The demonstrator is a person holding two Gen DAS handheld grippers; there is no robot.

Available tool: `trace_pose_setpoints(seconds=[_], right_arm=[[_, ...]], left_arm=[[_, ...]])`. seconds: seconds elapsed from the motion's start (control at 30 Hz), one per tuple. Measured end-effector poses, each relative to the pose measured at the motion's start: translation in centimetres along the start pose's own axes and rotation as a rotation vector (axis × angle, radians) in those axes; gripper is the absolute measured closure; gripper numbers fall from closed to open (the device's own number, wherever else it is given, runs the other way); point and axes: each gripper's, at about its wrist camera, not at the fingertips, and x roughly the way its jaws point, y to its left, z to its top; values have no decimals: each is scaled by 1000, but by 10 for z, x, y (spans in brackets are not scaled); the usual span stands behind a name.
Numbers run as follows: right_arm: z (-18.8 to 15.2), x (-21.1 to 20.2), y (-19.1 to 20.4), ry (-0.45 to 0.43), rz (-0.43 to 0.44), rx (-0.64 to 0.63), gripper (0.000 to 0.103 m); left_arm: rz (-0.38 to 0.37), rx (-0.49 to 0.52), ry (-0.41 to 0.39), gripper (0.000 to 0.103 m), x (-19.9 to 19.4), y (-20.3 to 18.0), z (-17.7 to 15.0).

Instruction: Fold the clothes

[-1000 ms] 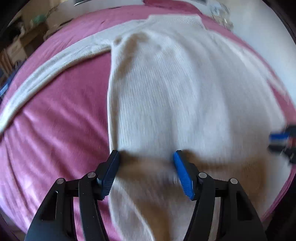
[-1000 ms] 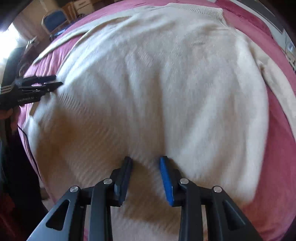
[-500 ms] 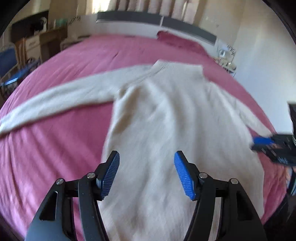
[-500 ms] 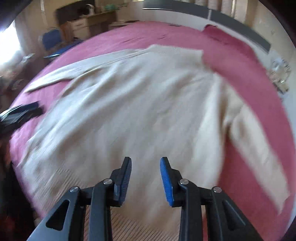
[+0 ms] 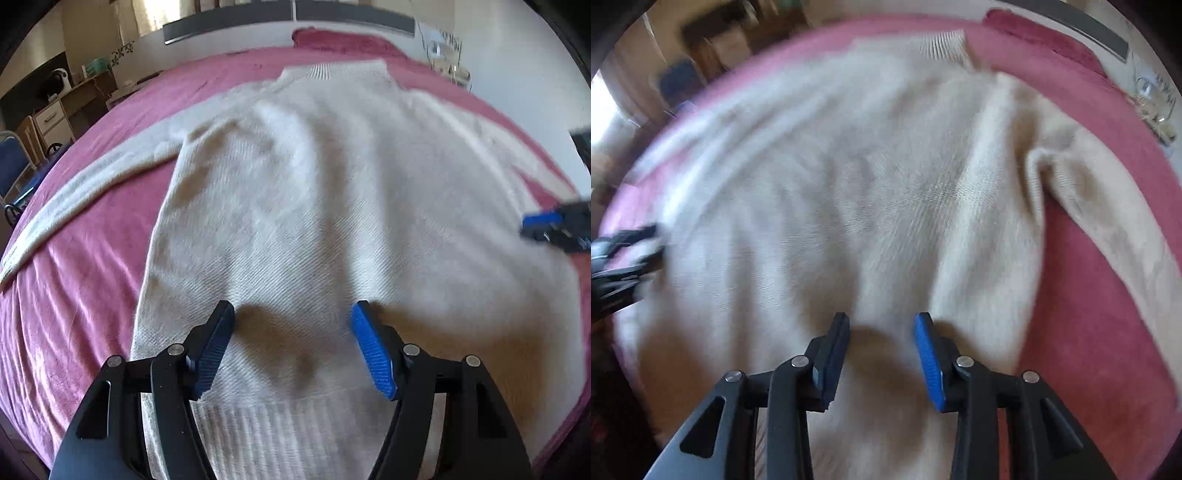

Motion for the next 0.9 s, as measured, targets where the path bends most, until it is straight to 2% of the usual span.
trace_pose_setpoints(seconds=[0.07, 0.13, 0.2, 0.3, 0.37, 0.43, 0.47, 0.53, 0.6, 0.63, 0.73, 0.83, 0.87, 0.9], right_arm=[[-3, -29, -31, -115, -65, 82, 66], [-5, -51, -76, -191, -142, 198, 66], [-9, -66, -125, -230, -244, 303, 66], [-9, -64, -189, -190, -290, 413, 66], [-7, -52, -217, -125, -336, 442, 66], [-11, -45, -243, -46, -450, 448, 68], [-14, -42, -257, -9, -506, 452, 68], [-24, -50, -281, -10, -581, 501, 68], [-37, -58, -303, 29, -723, 545, 67], [-46, -59, -314, 48, -759, 561, 65], [-60, -64, -331, 29, -703, 600, 61], [-47, -71, -324, 50, -768, 598, 63], [-41, -79, -315, 6, -780, 620, 63], [-29, -85, -298, -85, -707, 618, 63]], left_arm=[[-59, -27, -48, 34, -11, -16, 9], [-121, 13, -44, 34, -4, -53, 25], [-181, 77, -37, 34, 4, -92, 39], [-224, 245, 2, 34, 29, -163, 38], [-205, 333, 48, 34, 44, -194, 29], [-201, 362, 91, 34, 53, -205, 19], [-196, 355, 69, 34, 50, -205, 12], [-194, 331, 40, 34, 48, -199, 4], [-204, 298, 37, 32, 46, -193, -3], [-202, 294, 33, 32, 45, -192, -4], [-180, 301, 24, 30, 45, -196, -1], [-173, 289, 18, 30, 46, -196, 0], [-175, 287, 15, 29, 45, -196, -2], [-180, 280, 11, 28, 48, -196, -1]])
